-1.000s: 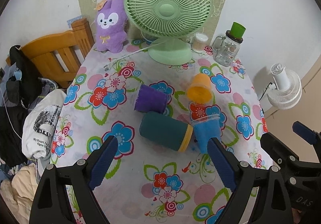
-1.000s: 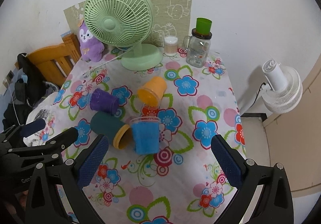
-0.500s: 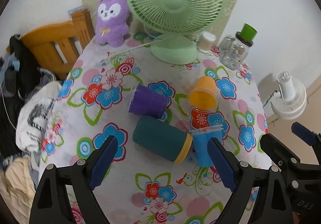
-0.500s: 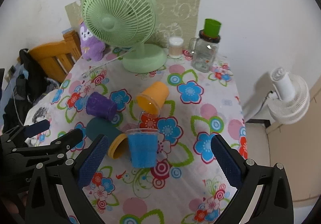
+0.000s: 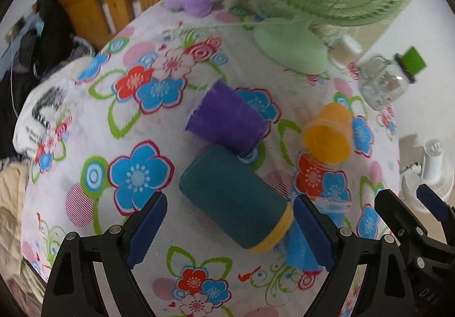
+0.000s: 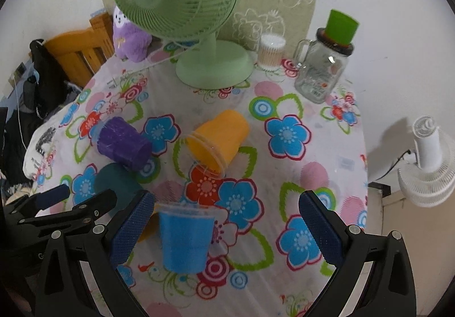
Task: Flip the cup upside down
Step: 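Move the left gripper toward the lying dark teal cup, then close the left gripper around the body of the teal cup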
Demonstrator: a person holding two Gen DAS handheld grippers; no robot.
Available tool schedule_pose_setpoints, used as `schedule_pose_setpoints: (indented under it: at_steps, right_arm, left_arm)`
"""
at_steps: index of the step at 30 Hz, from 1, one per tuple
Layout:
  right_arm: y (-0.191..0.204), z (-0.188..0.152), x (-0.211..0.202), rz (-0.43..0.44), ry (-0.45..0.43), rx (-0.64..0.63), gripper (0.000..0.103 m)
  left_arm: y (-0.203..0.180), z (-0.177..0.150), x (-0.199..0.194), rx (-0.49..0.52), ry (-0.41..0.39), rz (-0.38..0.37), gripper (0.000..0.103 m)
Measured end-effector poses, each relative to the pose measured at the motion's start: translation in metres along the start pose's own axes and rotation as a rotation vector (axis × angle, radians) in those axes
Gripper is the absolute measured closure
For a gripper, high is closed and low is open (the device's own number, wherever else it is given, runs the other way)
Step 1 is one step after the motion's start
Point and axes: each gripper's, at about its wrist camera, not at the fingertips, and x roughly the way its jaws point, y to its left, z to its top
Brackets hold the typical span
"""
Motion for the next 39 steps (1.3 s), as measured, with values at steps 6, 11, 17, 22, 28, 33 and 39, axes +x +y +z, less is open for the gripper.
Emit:
schedule_pose_setpoints:
  at_steps: [6,11,17,22,28,33,39]
  right_arm:
    - [-0.004,0.011,0.027,0.027,0.036,0.002,0.001]
    - [-0.006,0.018,0.047,0.036,0.073,-0.008,0.001]
    - [-0.012,0.022,0.066,0.061,0.111,0.005,0.001]
    - [-0.011,0.025,0.076,0.065,0.130,-0.007,0.001]
    - [-0.007,0.027,0.083,0.073,0.141,-0.038,0.001]
    - [-0.002,0.025,0.088,0.082,0.149,-0.052,0.002]
    - [0.006,0.022,0.087,0.083,0.149,-0.077,0.002]
  left_arm:
    - [0.004,0.008,0.027,-0.088,0.060,0.008,0.012]
    - [0.005,0.011,0.048,-0.158,0.120,0.021,0.013]
    - [0.006,0.012,0.058,-0.213,0.138,0.036,0.013]
    - [0.008,0.013,0.071,-0.275,0.180,0.042,0.014]
    - [0.009,0.015,0.079,-0.271,0.172,0.078,0.020]
    - [0.012,0.015,0.081,-0.246,0.148,0.063,0.025]
    - [0.025,0.009,0.077,-0.197,0.155,0.036,0.027]
